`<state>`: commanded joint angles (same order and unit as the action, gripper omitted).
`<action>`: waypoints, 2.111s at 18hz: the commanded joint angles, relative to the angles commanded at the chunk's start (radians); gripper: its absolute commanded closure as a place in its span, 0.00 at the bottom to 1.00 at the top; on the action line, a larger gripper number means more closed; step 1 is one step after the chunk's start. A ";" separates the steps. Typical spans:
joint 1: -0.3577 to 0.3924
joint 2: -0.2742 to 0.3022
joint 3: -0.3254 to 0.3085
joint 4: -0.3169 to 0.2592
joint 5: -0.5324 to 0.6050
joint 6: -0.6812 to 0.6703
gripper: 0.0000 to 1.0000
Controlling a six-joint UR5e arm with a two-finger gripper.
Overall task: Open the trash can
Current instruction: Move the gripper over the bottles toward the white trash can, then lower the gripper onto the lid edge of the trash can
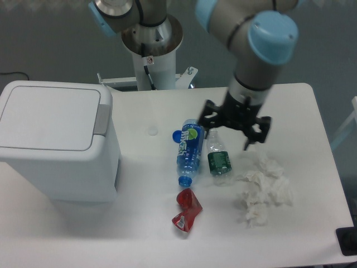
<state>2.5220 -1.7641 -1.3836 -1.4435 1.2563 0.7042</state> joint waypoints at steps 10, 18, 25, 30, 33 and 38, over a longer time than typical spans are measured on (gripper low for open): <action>-0.038 0.078 -0.107 0.009 -0.055 -0.132 0.46; -0.046 0.149 -0.153 0.008 -0.097 -0.137 1.00; -0.101 0.157 -0.153 0.054 -0.147 -0.210 1.00; -0.124 0.157 -0.153 0.081 -0.158 -0.238 1.00; -0.127 0.149 -0.155 0.087 -0.158 -0.253 1.00; -0.167 0.147 -0.161 0.098 -0.158 -0.275 1.00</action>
<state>2.3547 -1.6168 -1.5447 -1.3453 1.0983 0.4296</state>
